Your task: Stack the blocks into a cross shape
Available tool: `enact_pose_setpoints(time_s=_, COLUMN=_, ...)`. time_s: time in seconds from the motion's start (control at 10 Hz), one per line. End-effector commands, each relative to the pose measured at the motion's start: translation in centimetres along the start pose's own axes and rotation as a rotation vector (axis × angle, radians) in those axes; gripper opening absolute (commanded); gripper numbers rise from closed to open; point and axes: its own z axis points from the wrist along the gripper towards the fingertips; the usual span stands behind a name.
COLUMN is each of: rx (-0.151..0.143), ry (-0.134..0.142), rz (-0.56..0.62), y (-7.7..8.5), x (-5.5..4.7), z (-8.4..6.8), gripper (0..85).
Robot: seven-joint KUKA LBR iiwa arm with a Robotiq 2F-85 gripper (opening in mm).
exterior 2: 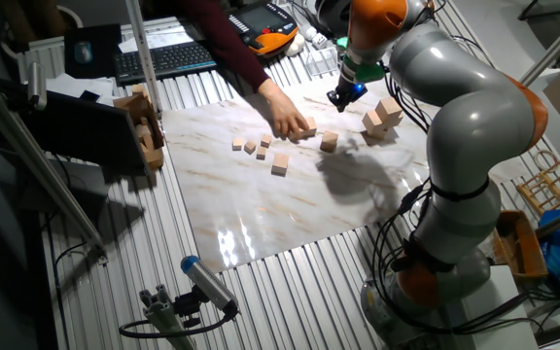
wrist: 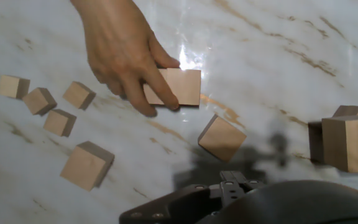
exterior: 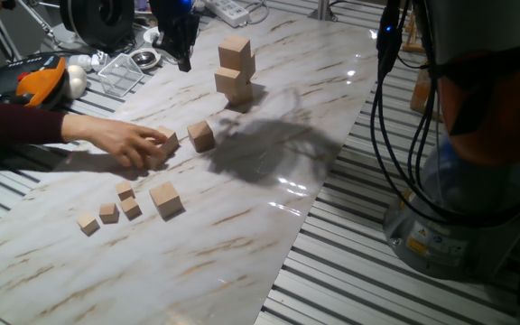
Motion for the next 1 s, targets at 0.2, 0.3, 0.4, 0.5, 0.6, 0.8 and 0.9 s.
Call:
enact_pose_setpoints(time_s=0.2, rx=0.002, ry=-0.005, rz=-0.002, y=-0.04, x=-0.1, z=0.2, gripper=0.0)
enact_pose_setpoints(time_s=0.3, rx=0.005, ry=-0.006, rz=0.0, y=-0.07, x=-0.12, z=0.2, gripper=0.0)
enact_pose_setpoints(time_s=0.4, rx=0.005, ry=-0.002, rz=0.005, y=-0.13, x=-0.08, z=0.16, gripper=0.0)
enact_pose_setpoints(time_s=0.5, rx=0.004, ry=0.0, rz=0.006, y=-0.19, x=-0.07, z=0.19, gripper=0.0)
enact_pose_setpoints(time_s=0.6, rx=0.002, ry=-0.002, rz=0.006, y=-0.13, x=-0.1, z=0.27, gripper=0.0)
enact_pose_setpoints(time_s=0.8, rx=0.002, ry=-0.008, rz=0.006, y=-0.12, x=-0.09, z=0.22, gripper=0.0)
enact_pose_setpoints(time_s=0.9, rx=0.002, ry=-0.006, rz=0.008, y=-0.14, x=-0.07, z=0.17, gripper=0.0)
